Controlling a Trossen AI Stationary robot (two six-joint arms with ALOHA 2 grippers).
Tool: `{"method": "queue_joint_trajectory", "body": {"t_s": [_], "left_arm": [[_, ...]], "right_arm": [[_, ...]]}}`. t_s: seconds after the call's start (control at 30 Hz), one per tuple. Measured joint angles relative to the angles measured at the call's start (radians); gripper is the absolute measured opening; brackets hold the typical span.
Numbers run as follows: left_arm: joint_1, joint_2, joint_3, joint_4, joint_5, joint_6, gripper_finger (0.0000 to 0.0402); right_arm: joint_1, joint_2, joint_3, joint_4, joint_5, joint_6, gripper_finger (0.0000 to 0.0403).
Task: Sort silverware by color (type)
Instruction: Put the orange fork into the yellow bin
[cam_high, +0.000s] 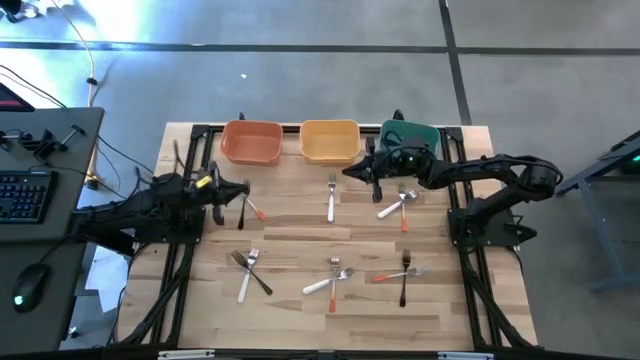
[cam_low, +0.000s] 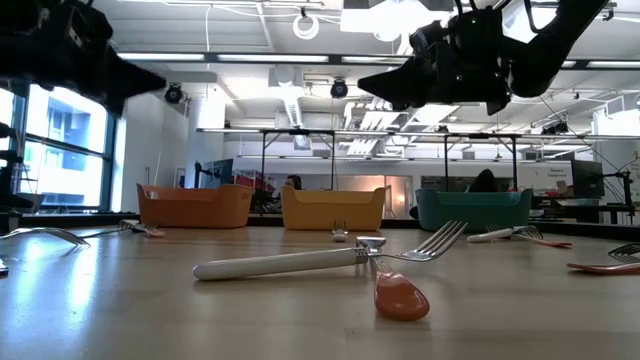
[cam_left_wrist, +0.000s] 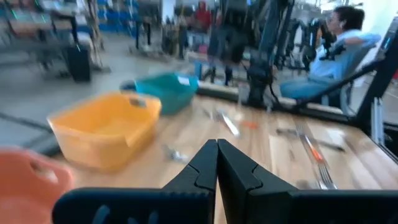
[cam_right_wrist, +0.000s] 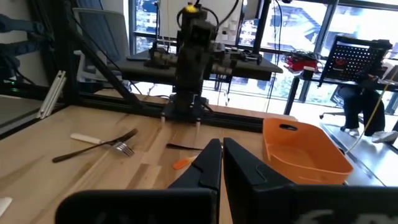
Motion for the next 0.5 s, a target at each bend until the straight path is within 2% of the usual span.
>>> {"method": "queue_joint_trajectory", "body": {"t_s": [0.13, 0.43, 0.5], "left_arm": [[-0.001, 0.003, 0.098, 0.012, -0.043, 0.073, 0.0001], [-0.001, 0.019, 0.249, -0.034, -0.059, 0.079, 0.0001], [0.000, 0.115, 0.281, -0.048, -0.066, 0.079, 0.0001]], "right_arm": [[0.000, 0.000, 0.000, 0.000, 0.000, 0.000, 0.0000], [0.000, 0.000, 0.000, 0.000, 0.001, 0.000, 0.0000], [0.000, 0.000, 0.000, 0.001, 0.002, 0.000, 0.0000]]}}
